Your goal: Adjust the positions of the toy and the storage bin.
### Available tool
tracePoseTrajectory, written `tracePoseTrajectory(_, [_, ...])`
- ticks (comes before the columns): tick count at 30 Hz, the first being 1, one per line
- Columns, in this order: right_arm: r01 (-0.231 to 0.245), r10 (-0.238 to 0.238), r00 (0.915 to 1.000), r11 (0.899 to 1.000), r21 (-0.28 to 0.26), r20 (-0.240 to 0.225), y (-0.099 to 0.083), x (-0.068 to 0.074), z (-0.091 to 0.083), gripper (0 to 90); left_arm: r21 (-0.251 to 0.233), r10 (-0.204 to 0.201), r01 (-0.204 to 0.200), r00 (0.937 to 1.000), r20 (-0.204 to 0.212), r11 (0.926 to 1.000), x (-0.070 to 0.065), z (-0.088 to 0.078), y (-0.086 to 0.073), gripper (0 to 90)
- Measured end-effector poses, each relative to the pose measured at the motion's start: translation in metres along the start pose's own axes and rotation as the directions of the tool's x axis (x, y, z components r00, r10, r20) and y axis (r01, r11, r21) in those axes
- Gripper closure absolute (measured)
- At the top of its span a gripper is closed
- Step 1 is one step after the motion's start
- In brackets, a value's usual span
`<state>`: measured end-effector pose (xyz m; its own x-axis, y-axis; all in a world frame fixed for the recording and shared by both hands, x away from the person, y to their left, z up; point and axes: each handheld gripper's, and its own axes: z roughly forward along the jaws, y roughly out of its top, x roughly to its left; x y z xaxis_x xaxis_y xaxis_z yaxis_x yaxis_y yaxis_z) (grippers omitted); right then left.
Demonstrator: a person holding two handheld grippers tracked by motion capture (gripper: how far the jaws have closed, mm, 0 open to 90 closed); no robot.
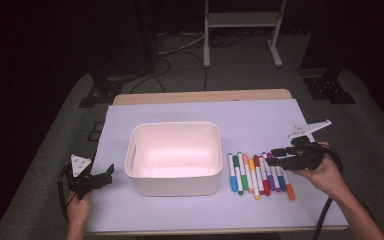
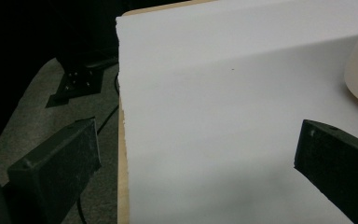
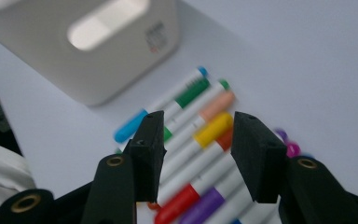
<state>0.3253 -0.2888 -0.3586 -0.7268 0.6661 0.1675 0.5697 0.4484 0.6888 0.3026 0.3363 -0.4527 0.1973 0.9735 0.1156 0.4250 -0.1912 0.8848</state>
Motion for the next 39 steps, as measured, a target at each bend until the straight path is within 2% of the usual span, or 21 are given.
tracePoseTrajectory(2, [-0.014, 0.014, 0.9998, 1.000, 0.003, 0.011, -0.006, -0.003, 0.001, 53.6, 0.000, 0.000, 0.000, 1.0000, 0.000, 1.0000, 0.000, 0.000, 0.000, 0.0])
tracePoseTrajectory(5, [-0.066, 0.065, 0.9953, 0.998, 0.014, 0.071, -0.029, -0.015, 0.004, 55.5, 0.000, 0.000, 0.000, 1.0000, 0.000, 1.0000, 0.000, 0.000, 0.000, 0.0])
tracePoseTrajectory(10, [-0.138, 0.133, 0.9790, 0.990, 0.018, 0.154, -0.053, -0.027, 0.010, 57.3, 0.004, 0.005, -0.005, 1.0000, -0.002, 1.0000, 0.000, -0.001, 0.000, 0.0])
tracePoseTrajectory(12, [-0.153, 0.148, 0.9745, 0.988, 0.019, 0.169, -0.058, -0.030, 0.013, 57.5, 0.001, 0.008, -0.008, 1.0000, -0.001, 1.0000, 0.000, -0.001, 0.000, 0.0])
tracePoseTrajectory(14, [-0.166, 0.156, 0.9679, 0.985, 0.035, 0.197, -0.065, -0.033, 0.019, 57.4, -0.001, 0.008, -0.008, 1.0000, -0.001, 1.0000, 0.000, -0.001, 0.000, 0.0])
tracePoseTrajectory(19, [-0.190, 0.172, 0.9606, 0.980, 0.063, 0.218, -0.071, -0.038, 0.027, 56.7, 0.000, 0.003, -0.003, 1.0000, -0.001, 1.0000, 0.000, -0.001, 0.000, 0.0])
tracePoseTrajectory(23, [-0.184, 0.151, 0.9470, 0.978, 0.095, 0.284, -0.078, -0.039, 0.028, 57.8, -0.001, 0.005, -0.005, 1.0000, 0.002, 1.0000, 0.000, -0.001, 0.000, 0.0])
tracePoseTrajectory(25, [-0.187, 0.150, 0.9384, 0.978, 0.095, 0.312, -0.081, -0.039, 0.026, 61.7, -0.002, 0.005, -0.005, 1.0000, 0.002, 1.0000, -0.001, -0.001, 0.000, 0.0])
tracePoseTrajectory(26, [-0.177, 0.134, 0.9315, 0.979, 0.099, 0.338, -0.084, -0.038, 0.023, 66.0, 0.000, 0.006, -0.006, 1.0000, 0.002, 1.0000, -0.001, -0.001, 0.000, 0.0])
tracePoseTrajectory(27, [-0.177, 0.134, 0.9315, 0.979, 0.099, 0.338, -0.084, -0.038, 0.023, 66.0, 0.000, 0.006, -0.006, 1.0000, 0.002, 1.0000, -0.001, -0.001, 0.000, 0.0])
tracePoseTrajectory(28, [-0.179, 0.135, 0.9251, 0.979, 0.094, 0.355, -0.087, -0.038, 0.021, 71.9, 0.002, 0.008, -0.008, 1.0000, 0.003, 1.0000, -0.001, -0.001, 0.000, 0.0])
tracePoseTrajectory(32, [-0.199, 0.156, 0.9219, 0.976, 0.088, 0.355, -0.089, -0.040, 0.018, 75.5, 0.000, 0.013, -0.013, 0.9999, 0.001, 0.9999, -0.001, -0.001, 0.000, 0.0])
tracePoseTrajectory(34, [-0.197, 0.151, 0.9203, 0.976, 0.092, 0.361, -0.088, -0.040, 0.016, 75.6, 0.000, 0.013, -0.013, 0.9999, -0.001, 0.9999, -0.001, -0.001, 0.000, 0.0])
tracePoseTrajectory(35, [-0.197, 0.155, 0.9228, 0.977, 0.087, 0.353, -0.087, -0.039, 0.014, 75.7, -0.002, 0.009, -0.009, 1.0000, -0.002, 1.0000, -0.001, -0.001, 0.000, 0.0])
tracePoseTrajectory(36, [-0.201, 0.170, 0.9319, 0.978, 0.065, 0.320, -0.082, -0.038, 0.010, 75.7, -0.002, 0.007, -0.007, 1.0000, -0.002, 1.0000, 0.000, -0.001, 0.000, 0.0])
tracePoseTrajectory(37, [-0.201, 0.170, 0.9319, 0.978, 0.065, 0.320, -0.082, -0.038, 0.010, 75.7, -0.002, 0.007, -0.007, 1.0000, -0.002, 1.0000, 0.000, -0.001, 0.000, 0.0])
tracePoseTrajectory(38, [-0.198, 0.170, 0.9355, 0.978, 0.061, 0.310, -0.080, -0.036, 0.008, 75.7, -0.001, 0.005, -0.005, 1.0000, -0.002, 1.0000, -0.001, -0.001, 0.000, 0.0])
tracePoseTrajectory(39, [-0.193, 0.169, 0.9430, 0.980, 0.055, 0.287, -0.076, -0.033, 0.006, 75.7, -0.002, 0.007, -0.007, 1.0000, -0.002, 1.0000, 0.000, -0.001, 0.000, 0.0])
